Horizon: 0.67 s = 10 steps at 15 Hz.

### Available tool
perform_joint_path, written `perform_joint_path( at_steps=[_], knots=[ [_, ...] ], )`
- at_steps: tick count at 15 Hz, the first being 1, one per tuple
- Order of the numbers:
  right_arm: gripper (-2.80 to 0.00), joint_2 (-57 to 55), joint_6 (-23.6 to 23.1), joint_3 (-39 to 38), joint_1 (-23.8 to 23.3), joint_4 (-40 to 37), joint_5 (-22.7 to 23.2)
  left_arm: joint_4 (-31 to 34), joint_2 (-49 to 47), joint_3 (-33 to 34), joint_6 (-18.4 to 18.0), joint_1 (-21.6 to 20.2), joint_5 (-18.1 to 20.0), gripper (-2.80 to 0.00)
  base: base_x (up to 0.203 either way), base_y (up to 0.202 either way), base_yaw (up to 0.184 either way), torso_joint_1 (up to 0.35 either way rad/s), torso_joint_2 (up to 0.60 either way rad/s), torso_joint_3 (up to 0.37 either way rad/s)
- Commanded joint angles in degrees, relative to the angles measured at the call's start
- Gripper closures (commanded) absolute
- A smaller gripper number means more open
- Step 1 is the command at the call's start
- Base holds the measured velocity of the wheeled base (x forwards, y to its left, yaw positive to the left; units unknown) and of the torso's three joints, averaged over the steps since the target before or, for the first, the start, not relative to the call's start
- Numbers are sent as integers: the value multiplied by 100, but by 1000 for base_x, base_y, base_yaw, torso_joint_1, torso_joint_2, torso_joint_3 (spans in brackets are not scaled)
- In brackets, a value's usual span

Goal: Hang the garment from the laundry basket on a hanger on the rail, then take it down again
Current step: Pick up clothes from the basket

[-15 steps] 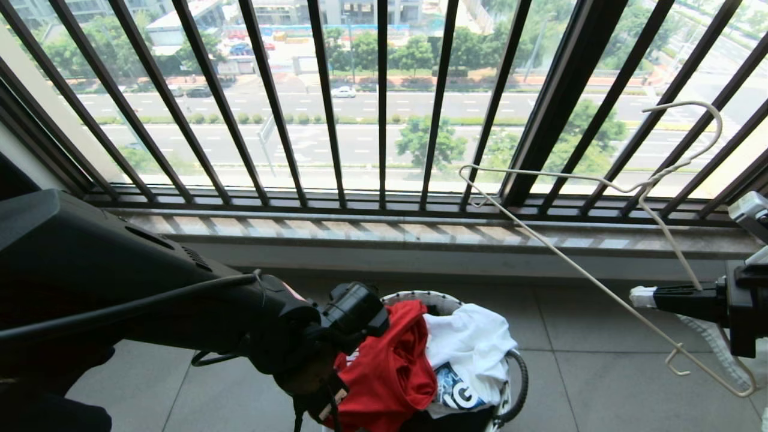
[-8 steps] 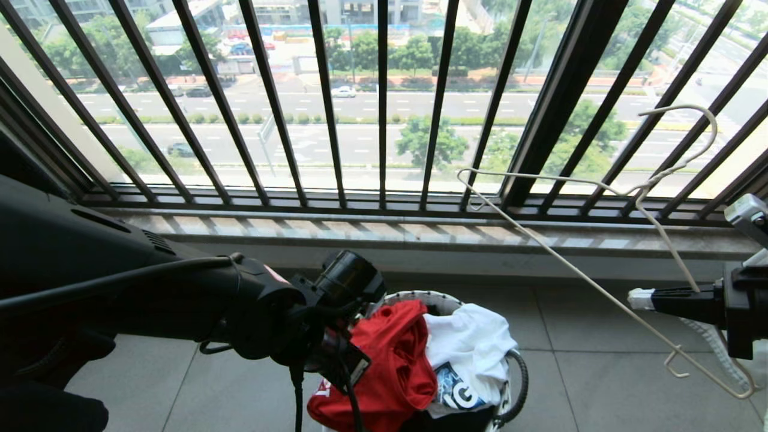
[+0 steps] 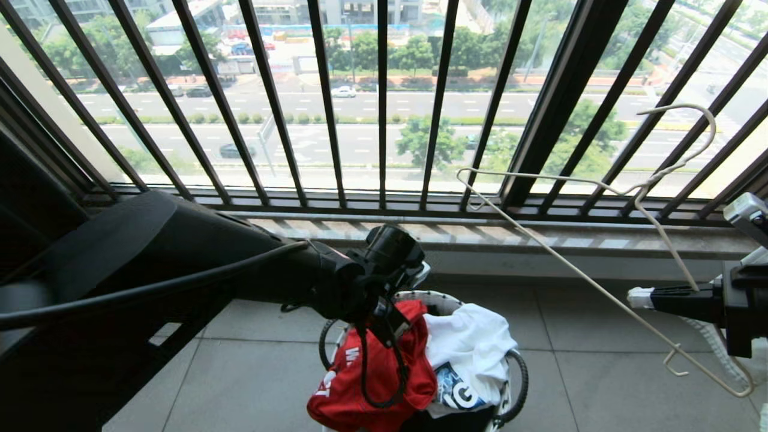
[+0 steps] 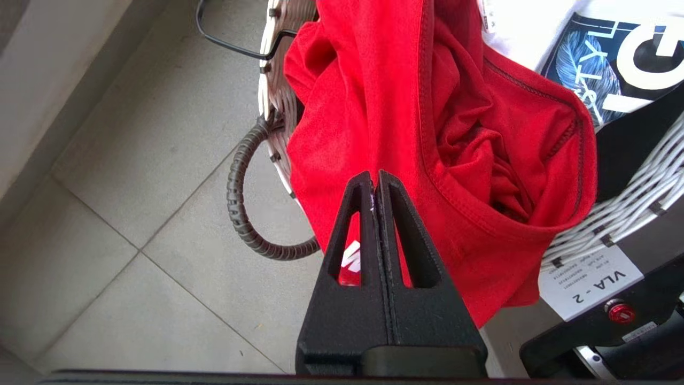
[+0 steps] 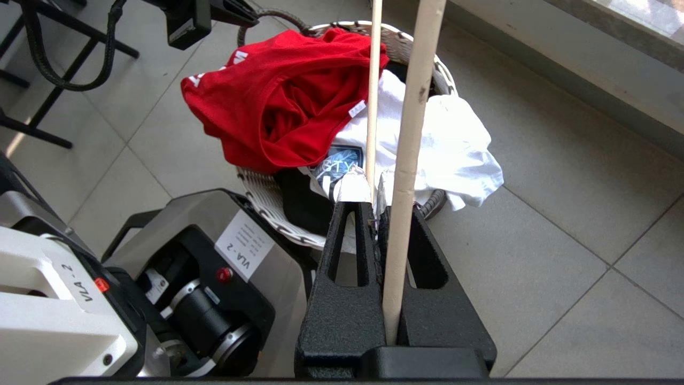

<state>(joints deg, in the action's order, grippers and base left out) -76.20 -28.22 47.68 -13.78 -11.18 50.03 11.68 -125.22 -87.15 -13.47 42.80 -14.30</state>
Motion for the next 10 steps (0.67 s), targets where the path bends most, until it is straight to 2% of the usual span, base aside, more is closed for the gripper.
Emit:
perform_joint_path(
  at_steps=[1, 2, 6, 10],
  knots=[
    [0, -38, -8, 22, -2, -7, -6, 15, -690, -575, -364, 0, -18, 0, 0, 0, 0, 0, 0, 0],
    [0, -44, -8, 31, -2, -7, -11, 11, -823, -750, -549, 0, -26, -280, 0, 0, 0, 0, 0, 0],
    [0, -43, -8, 22, -2, -7, -28, -20, -1254, -1406, -973, 2, -64, -280, 0, 0, 0, 0, 0, 0],
    [0, -44, -8, 31, -11, -7, -28, -17, -1671, -1923, -1103, 24, -64, -280, 0, 0, 0, 0, 0, 0]
  ],
)
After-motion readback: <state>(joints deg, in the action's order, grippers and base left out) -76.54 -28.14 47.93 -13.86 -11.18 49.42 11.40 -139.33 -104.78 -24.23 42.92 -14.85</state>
